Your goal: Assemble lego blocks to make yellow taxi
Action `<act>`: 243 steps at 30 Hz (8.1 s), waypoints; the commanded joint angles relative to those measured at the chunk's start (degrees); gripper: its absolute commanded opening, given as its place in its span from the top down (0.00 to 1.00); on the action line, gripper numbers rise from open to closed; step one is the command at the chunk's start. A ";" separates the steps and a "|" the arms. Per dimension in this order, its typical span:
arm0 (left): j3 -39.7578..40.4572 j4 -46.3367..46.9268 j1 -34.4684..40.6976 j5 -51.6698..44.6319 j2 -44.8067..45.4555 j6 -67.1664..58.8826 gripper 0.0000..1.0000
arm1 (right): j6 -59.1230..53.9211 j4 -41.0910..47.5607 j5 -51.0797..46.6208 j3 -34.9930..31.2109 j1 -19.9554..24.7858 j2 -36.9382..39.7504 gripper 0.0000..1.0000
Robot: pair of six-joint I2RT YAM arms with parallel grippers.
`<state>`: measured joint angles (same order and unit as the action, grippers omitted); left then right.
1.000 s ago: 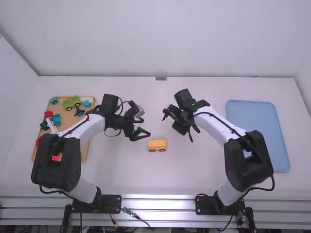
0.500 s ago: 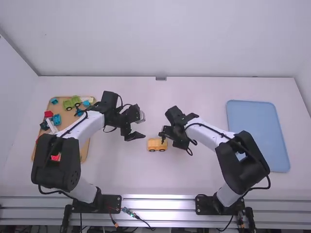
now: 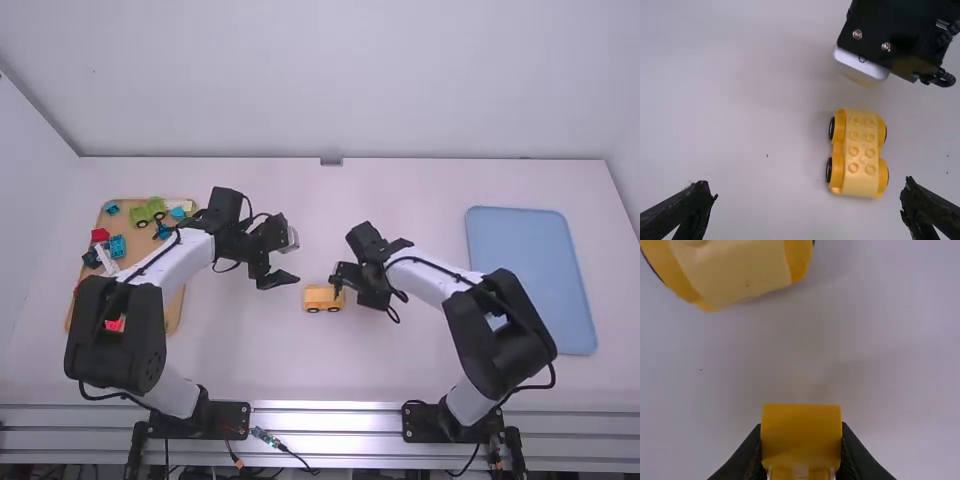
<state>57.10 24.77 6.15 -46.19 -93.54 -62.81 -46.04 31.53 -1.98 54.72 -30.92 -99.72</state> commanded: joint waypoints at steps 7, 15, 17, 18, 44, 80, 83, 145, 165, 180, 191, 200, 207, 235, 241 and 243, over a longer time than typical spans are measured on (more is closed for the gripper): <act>-0.55 0.26 -0.33 -0.68 0.44 -0.02 0.01 | -0.66 0.94 1.20 0.87 0.26 -2.62 1.00; -0.55 0.42 -0.63 1.29 0.44 0.42 0.01 | -3.96 8.70 -0.02 8.70 -1.97 -7.98 1.00; -0.55 0.72 -0.59 1.27 0.44 0.39 0.01 | -4.44 8.70 -0.07 9.16 -1.77 -9.18 1.00; -0.55 0.76 -0.50 1.29 0.44 0.39 0.01 | -4.46 8.68 -0.13 9.18 -1.64 -9.40 1.00; -2.12 0.52 -0.20 5.16 0.42 -0.76 0.01 | -3.52 7.56 -2.03 12.09 -1.16 -8.61 0.01; -32.06 -54.36 4.81 -12.50 -1.27 14.23 0.01 | -23.41 -26.86 47.47 -20.68 23.39 9.44 0.01; -30.56 -54.16 4.55 -12.90 -4.07 13.97 0.01 | -24.76 -28.87 50.25 -20.52 24.46 6.01 0.01; -24.26 -53.96 5.44 -15.82 -15.32 15.45 0.01 | -22.82 -29.75 45.20 -16.44 24.28 -6.16 0.66; -23.67 -54.21 5.53 -12.94 -18.56 12.00 0.01 | -27.85 -20.59 54.90 -10.38 22.88 -6.01 0.88; -20.65 -54.69 11.80 -6.64 -21.20 12.13 0.01 | -29.09 -16.94 64.15 -7.13 21.68 -6.01 0.87; -21.44 -56.78 12.59 -2.58 -21.22 14.36 0.25 | -25.51 -21.46 63.69 -7.17 14.75 -6.05 0.92; -21.92 -56.74 12.52 -2.60 -21.22 11.96 0.36 | -20.98 -26.16 59.19 -7.58 9.57 -6.05 0.96; -22.27 -56.78 12.70 -2.60 -21.22 11.61 0.57 | -13.77 -33.31 57.40 -7.85 8.74 -8.66 0.97; -23.17 -56.78 10.71 -3.41 -21.22 9.44 0.01 | -13.73 -32.59 54.64 -7.85 7.74 -8.72 0.99; -25.07 -58.84 4.76 -11.74 -21.22 9.35 0.01 | -13.73 -32.61 54.62 -7.76 7.63 -8.72 0.99; -26.03 -60.83 3.85 -14.43 -21.22 9.38 0.01 | -13.75 -32.63 54.51 -7.76 7.21 -8.72 0.99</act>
<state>32.18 -35.20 11.07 -55.92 -114.06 -52.56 -59.88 -1.54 54.28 46.54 -23.42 -107.90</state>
